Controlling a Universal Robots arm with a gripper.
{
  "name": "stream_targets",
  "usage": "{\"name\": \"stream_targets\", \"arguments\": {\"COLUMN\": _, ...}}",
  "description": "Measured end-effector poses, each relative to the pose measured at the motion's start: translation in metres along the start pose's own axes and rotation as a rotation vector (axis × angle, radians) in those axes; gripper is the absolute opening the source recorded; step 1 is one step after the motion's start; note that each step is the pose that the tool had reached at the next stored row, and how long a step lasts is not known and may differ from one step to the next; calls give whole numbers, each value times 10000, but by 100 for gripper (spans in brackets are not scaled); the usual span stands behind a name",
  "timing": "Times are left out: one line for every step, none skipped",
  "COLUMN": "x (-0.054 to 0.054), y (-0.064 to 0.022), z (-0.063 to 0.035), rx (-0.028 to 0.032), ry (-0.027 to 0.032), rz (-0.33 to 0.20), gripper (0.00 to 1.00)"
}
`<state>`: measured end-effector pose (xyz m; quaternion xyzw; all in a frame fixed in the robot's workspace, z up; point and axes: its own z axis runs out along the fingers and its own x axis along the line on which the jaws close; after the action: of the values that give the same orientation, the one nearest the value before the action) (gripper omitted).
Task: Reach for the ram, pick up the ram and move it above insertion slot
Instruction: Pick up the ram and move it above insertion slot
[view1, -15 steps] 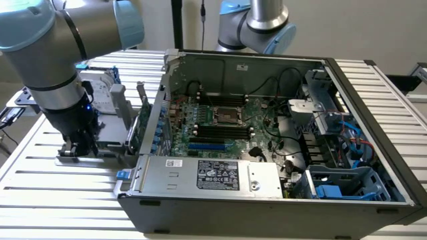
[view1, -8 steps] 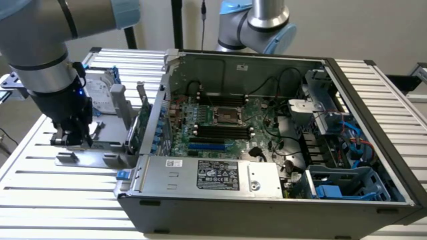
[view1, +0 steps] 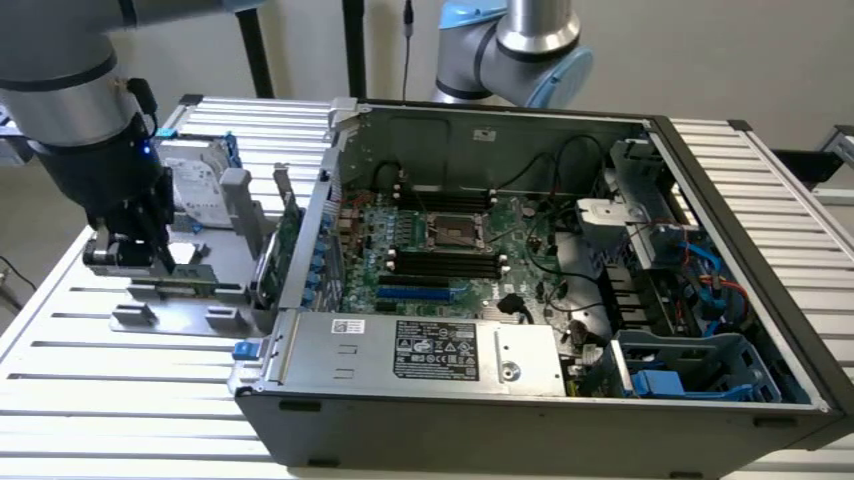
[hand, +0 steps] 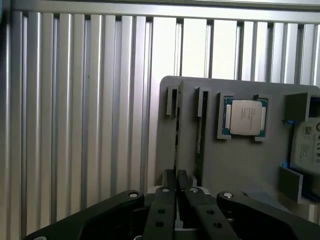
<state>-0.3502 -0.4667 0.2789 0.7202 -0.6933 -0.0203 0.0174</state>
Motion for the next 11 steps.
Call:
{"name": "stream_targets", "arguments": {"x": 0, "y": -2, "z": -45, "rx": -2, "ry": 3, "rz": -51, "gripper": 13}}
{"name": "stream_targets", "arguments": {"x": 0, "y": -4, "z": -94, "rx": -1, "ry": 5, "rz": -111, "gripper": 13}}
{"name": "stream_targets", "arguments": {"x": -1, "y": -5, "z": -140, "rx": -2, "ry": 9, "rz": -166, "gripper": 13}}
{"name": "stream_targets", "arguments": {"x": 0, "y": -6, "z": -184, "rx": -2, "ry": 12, "rz": -222, "gripper": 13}}
{"name": "stream_targets", "arguments": {"x": 0, "y": -8, "z": -230, "rx": -1, "ry": 14, "rz": -277, "gripper": 13}}
{"name": "stream_targets", "arguments": {"x": -1, "y": -9, "z": -275, "rx": -2, "ry": 18, "rz": -332, "gripper": 13}}
{"name": "stream_targets", "arguments": {"x": -1, "y": -10, "z": -320, "rx": -2, "ry": 20, "rz": -386, "gripper": 13}}
{"name": "stream_targets", "arguments": {"x": -1, "y": -12, "z": -366, "rx": -3, "ry": 24, "rz": -439, "gripper": 13}}
{"name": "stream_targets", "arguments": {"x": -1, "y": -13, "z": -413, "rx": -3, "ry": 26, "rz": -493, "gripper": 13}}
{"name": "stream_targets", "arguments": {"x": -2, "y": -15, "z": -458, "rx": -3, "ry": 28, "rz": -536, "gripper": 13}}
{"name": "stream_targets", "arguments": {"x": -4, "y": -19, "z": -504, "rx": -2, "ry": 29, "rz": -567, "gripper": 13}}
